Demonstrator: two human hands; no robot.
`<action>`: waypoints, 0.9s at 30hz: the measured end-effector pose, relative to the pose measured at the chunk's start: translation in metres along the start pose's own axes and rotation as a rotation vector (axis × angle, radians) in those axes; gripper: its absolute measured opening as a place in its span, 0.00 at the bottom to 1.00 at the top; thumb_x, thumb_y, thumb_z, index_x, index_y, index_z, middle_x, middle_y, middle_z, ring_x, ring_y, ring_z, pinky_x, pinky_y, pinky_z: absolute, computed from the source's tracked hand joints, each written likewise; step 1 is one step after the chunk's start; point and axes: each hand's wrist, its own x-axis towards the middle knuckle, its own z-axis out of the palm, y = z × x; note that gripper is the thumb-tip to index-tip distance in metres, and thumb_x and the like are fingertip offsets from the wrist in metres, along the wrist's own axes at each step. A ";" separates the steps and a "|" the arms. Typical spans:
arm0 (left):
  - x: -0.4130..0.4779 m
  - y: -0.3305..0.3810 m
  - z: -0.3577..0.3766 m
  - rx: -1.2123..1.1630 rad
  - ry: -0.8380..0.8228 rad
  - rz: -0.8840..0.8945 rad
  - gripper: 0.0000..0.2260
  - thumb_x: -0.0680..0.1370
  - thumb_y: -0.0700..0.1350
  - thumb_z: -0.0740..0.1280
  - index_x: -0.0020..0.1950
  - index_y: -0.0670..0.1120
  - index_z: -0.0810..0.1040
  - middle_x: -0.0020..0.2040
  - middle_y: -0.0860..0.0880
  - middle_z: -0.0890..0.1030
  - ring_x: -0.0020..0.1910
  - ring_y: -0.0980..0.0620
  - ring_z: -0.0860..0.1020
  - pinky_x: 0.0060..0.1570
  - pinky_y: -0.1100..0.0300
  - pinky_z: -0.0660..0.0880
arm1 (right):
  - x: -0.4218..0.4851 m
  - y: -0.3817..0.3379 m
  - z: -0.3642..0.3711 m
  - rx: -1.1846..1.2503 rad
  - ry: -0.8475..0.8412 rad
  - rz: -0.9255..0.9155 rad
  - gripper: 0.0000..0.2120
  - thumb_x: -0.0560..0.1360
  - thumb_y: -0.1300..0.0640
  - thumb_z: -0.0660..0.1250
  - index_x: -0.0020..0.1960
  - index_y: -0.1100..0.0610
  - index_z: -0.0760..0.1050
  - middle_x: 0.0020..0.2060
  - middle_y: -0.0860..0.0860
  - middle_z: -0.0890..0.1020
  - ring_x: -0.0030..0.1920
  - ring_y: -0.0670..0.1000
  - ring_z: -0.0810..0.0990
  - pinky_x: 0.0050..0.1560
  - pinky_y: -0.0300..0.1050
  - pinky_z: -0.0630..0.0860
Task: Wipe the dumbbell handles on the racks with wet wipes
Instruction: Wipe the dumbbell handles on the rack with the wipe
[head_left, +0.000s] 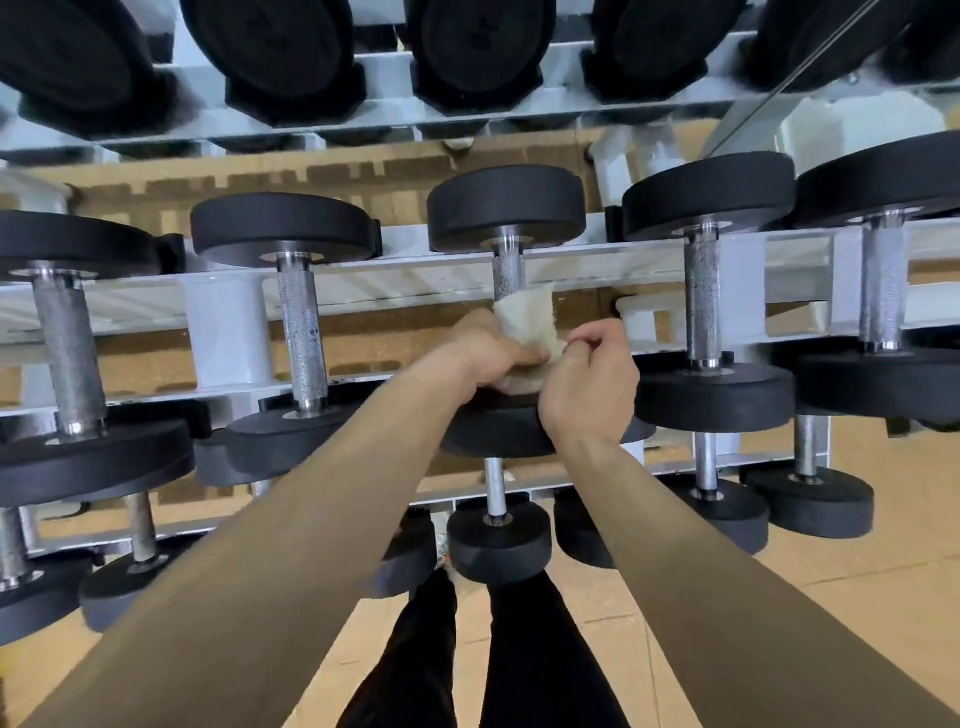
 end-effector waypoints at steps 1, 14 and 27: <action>0.003 -0.003 -0.008 -0.001 -0.072 0.014 0.23 0.66 0.50 0.82 0.57 0.46 0.82 0.51 0.48 0.86 0.49 0.51 0.84 0.51 0.52 0.83 | 0.001 0.000 0.001 -0.010 0.005 0.000 0.10 0.75 0.59 0.55 0.45 0.47 0.72 0.43 0.45 0.80 0.45 0.53 0.79 0.52 0.58 0.77; 0.018 -0.029 -0.044 0.564 0.133 0.177 0.11 0.72 0.53 0.78 0.41 0.46 0.85 0.37 0.48 0.85 0.35 0.51 0.80 0.38 0.58 0.77 | 0.003 0.002 0.004 -0.015 0.066 0.007 0.08 0.75 0.58 0.56 0.46 0.49 0.73 0.47 0.47 0.80 0.46 0.53 0.78 0.53 0.58 0.77; -0.009 -0.028 -0.021 -0.402 -0.080 0.210 0.02 0.80 0.43 0.68 0.49 0.46 0.80 0.36 0.52 0.82 0.33 0.56 0.79 0.37 0.62 0.78 | 0.002 0.002 0.001 -0.040 0.027 -0.047 0.12 0.76 0.58 0.56 0.42 0.54 0.77 0.36 0.49 0.81 0.39 0.55 0.80 0.44 0.53 0.79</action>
